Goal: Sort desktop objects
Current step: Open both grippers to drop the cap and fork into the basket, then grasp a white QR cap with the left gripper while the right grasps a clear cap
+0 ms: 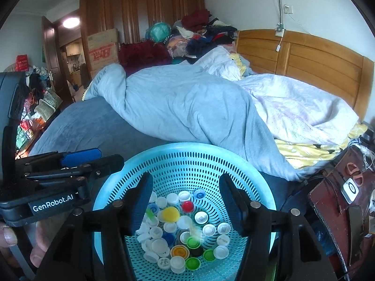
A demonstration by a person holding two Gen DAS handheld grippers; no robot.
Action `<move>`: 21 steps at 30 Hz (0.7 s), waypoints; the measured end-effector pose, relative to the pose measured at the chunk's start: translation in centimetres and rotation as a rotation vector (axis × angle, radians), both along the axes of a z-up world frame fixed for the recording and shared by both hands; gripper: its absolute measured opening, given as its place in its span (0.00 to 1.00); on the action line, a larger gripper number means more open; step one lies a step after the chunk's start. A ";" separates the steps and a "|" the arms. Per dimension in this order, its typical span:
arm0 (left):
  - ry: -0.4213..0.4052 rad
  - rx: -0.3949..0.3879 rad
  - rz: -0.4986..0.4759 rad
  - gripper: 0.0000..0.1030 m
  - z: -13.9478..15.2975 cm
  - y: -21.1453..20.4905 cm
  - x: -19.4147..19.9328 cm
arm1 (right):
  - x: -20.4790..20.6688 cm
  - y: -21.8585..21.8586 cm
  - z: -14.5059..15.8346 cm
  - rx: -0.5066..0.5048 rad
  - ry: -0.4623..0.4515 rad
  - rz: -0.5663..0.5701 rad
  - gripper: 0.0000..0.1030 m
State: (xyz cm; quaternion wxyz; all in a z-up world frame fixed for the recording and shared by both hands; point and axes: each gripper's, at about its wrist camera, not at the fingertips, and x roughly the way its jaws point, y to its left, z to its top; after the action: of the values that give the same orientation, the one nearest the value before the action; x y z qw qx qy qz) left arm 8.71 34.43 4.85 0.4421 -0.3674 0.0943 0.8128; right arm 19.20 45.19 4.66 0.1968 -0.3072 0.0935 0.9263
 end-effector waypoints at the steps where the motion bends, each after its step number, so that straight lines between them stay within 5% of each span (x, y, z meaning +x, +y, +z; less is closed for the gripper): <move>1: -0.001 0.001 0.001 0.41 0.0 -0.1 -0.1 | -0.1 -0.1 -0.1 0.000 -0.002 0.003 0.62; 10: 0.015 0.010 0.050 0.41 -0.5 -5.0 -1.9 | -0.9 -2.7 0.1 -0.013 0.026 0.091 0.63; 13: 0.017 -0.015 0.152 0.41 -2.7 -11.5 -4.6 | -2.0 -5.0 -0.4 -0.002 0.012 0.163 0.67; 21: -0.115 -0.107 0.618 0.41 -13.1 -36.0 -10.8 | -6.8 -11.9 -2.8 -0.027 -0.049 0.343 0.67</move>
State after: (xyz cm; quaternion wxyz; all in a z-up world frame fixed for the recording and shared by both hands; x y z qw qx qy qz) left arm -2.11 -1.60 -8.24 0.1589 -0.4466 -0.0045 0.8805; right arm 12.36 33.34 1.89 0.0338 -0.3435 0.0471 0.9373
